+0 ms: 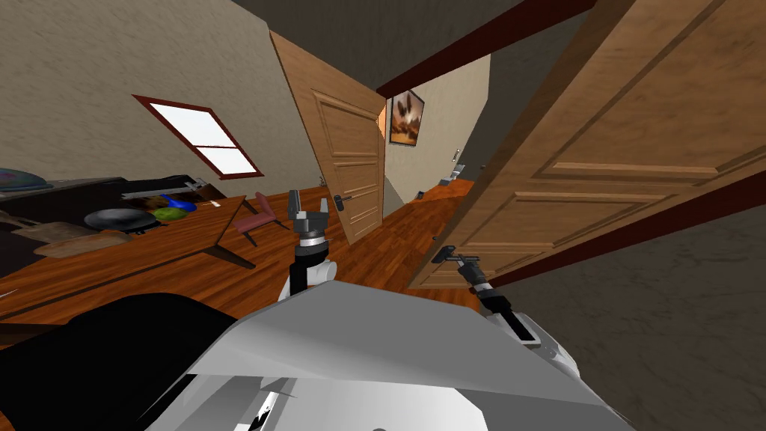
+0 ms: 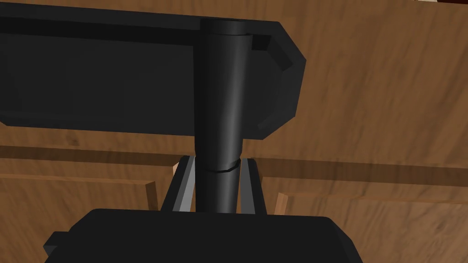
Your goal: Pull the door open
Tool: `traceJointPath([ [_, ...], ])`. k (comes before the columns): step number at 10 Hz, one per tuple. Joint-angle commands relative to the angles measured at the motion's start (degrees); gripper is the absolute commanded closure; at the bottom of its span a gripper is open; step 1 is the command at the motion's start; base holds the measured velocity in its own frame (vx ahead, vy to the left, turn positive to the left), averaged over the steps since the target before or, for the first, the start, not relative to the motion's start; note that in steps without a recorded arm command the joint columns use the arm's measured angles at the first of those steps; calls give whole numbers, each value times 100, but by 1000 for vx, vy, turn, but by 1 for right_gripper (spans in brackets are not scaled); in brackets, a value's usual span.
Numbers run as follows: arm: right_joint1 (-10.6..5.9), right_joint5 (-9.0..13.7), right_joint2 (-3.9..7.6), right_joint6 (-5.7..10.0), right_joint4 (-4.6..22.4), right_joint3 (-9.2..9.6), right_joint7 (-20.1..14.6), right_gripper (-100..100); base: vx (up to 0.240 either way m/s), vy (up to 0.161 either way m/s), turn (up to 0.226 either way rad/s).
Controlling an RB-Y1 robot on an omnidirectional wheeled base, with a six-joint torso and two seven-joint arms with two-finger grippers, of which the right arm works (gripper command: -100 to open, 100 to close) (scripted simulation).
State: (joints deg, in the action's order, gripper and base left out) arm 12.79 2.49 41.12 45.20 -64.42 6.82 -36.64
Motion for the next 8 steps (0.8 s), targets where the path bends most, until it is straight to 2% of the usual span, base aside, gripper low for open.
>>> traceJointPath([
  [1,0,0,0,0,0,0,0,100,-108,-37,31],
  [2,108,-50,53,196,65,18,-52,100,-32,-12,-26],
  [4,232,-104,125,467,138,29,-104,100,-16,-18,-37],
  [7,473,-203,275,989,272,61,-194,100,-2,-31,-41],
  [8,473,-203,275,1091,272,61,-194,100,-7,-24,-32],
])
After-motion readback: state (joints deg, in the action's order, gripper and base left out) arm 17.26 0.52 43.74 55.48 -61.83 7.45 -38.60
